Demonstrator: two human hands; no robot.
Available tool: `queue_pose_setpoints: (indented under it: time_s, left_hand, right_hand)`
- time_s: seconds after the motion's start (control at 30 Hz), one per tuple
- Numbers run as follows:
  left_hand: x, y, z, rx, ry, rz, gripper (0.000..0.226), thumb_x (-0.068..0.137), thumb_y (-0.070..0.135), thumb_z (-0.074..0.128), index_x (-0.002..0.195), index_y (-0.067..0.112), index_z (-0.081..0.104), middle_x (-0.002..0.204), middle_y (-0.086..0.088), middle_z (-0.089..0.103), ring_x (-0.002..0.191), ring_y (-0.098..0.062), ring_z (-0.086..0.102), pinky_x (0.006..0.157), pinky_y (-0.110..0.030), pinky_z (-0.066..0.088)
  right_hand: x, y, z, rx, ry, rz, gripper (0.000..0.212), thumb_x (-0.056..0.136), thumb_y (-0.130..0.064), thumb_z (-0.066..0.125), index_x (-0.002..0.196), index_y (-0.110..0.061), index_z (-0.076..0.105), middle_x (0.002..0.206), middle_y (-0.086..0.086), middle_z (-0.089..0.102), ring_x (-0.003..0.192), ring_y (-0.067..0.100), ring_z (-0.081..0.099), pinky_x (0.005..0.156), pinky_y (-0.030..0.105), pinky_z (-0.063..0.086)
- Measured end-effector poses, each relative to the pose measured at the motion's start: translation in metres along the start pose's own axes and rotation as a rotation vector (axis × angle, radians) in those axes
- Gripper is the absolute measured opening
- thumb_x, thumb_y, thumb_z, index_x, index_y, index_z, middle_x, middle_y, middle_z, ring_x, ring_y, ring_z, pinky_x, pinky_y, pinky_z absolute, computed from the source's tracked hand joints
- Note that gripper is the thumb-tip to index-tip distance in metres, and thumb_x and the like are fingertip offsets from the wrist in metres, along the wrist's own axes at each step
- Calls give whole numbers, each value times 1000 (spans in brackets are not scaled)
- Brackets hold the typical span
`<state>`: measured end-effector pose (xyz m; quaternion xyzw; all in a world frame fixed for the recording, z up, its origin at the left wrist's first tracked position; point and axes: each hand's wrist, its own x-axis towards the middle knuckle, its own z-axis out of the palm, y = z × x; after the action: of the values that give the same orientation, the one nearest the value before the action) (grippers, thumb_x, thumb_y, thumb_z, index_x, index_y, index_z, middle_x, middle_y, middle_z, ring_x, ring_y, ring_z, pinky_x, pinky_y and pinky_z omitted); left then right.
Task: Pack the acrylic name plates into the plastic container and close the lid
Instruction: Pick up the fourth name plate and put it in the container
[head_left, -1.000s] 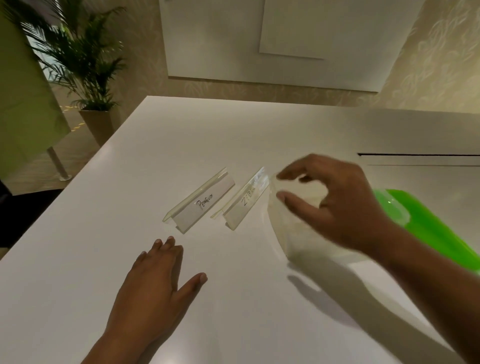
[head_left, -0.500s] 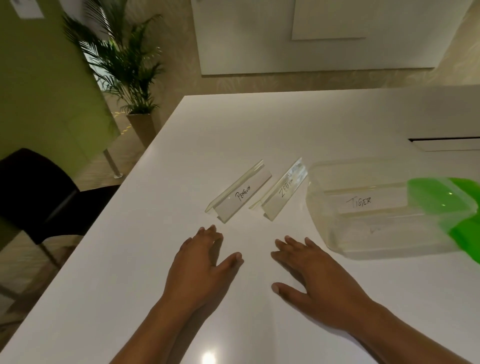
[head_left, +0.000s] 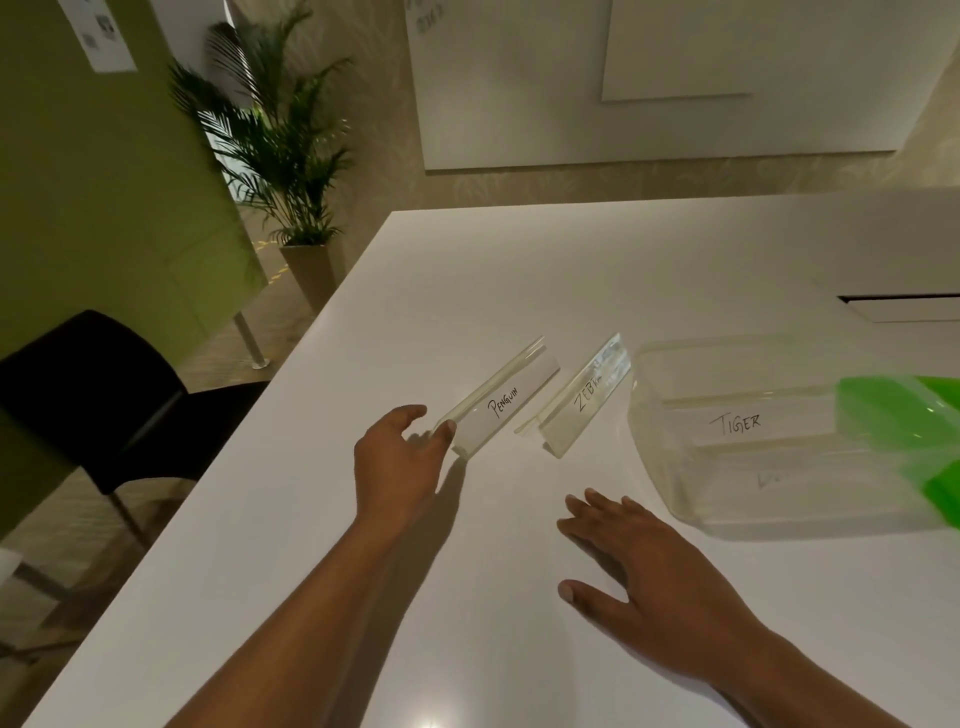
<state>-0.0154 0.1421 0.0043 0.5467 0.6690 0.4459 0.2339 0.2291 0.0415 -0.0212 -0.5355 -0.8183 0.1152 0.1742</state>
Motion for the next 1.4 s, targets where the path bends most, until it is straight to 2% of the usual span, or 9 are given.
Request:
queue_pose_setpoints:
  time_s: [0.1,0.27,0.43,0.5,0.6,0.7,1.0,1.17,1.4]
  left_hand:
    - [9,-1,10,-23,-40,15,54,87,30,74,135,10,57,137,-8,61,122,-23,59,89,-20,41]
    - [17,-6,18,-9,-62,16,57,85,30,76,134,10,58,135,-7,63,120,-22,60,96,-27,46]
    - [22,-11,23,21,-39,33,32,87,30,72,115,16,72,108,1,76,93,-14,69,66,-5,43]
    - [24,-12,21,26,-13,48,25,87,29,72,110,18,75,99,3,77,83,-10,67,60,-4,39]
    - [27,-15,9,34,39,46,22,85,28,74,106,20,76,92,6,75,79,-8,67,60,-3,41]
    - [29,-22,-18,20,82,56,22,83,27,77,103,17,77,92,3,77,81,-11,70,70,-16,52]
    - [-2,-64,-126,-14,129,29,21,82,30,77,102,23,77,90,5,78,87,-10,72,78,-31,55]
    - [-33,-67,-155,-90,85,16,24,70,44,75,92,35,77,85,26,75,78,7,70,60,-4,51]
    - [-56,-51,-146,-233,-63,56,23,70,32,77,92,25,80,87,9,80,80,-7,75,69,-15,56]
  right_hand:
    - [0,0,-1,7,9,-1,66,84,-72,40,140,-38,45,152,-30,26,138,-20,3,112,9,0]
    - [0,-1,-2,12,8,-2,66,83,-73,40,140,-40,45,151,-32,25,137,-21,2,111,7,-1]
    - [1,0,-1,13,2,-4,67,83,-74,39,140,-39,45,150,-33,23,137,-22,1,110,6,-2]
    - [1,0,-2,17,6,0,67,82,-74,40,139,-39,46,149,-33,23,136,-22,2,110,5,-2]
    - [1,0,-2,22,8,-3,66,82,-73,41,138,-39,47,149,-32,25,136,-23,2,108,3,-3]
    - [0,-1,-3,21,10,-1,65,82,-73,42,138,-40,46,148,-33,24,136,-23,0,107,2,-4]
    - [1,1,-2,9,-7,-1,64,83,-72,41,139,-41,45,149,-33,22,135,-24,0,108,3,-5]
    - [1,1,0,19,-3,0,66,82,-74,41,138,-41,46,148,-33,25,137,-22,4,109,4,-3]
    - [2,3,0,145,5,20,63,78,-74,49,133,-42,51,146,-30,38,135,-18,23,112,16,18]
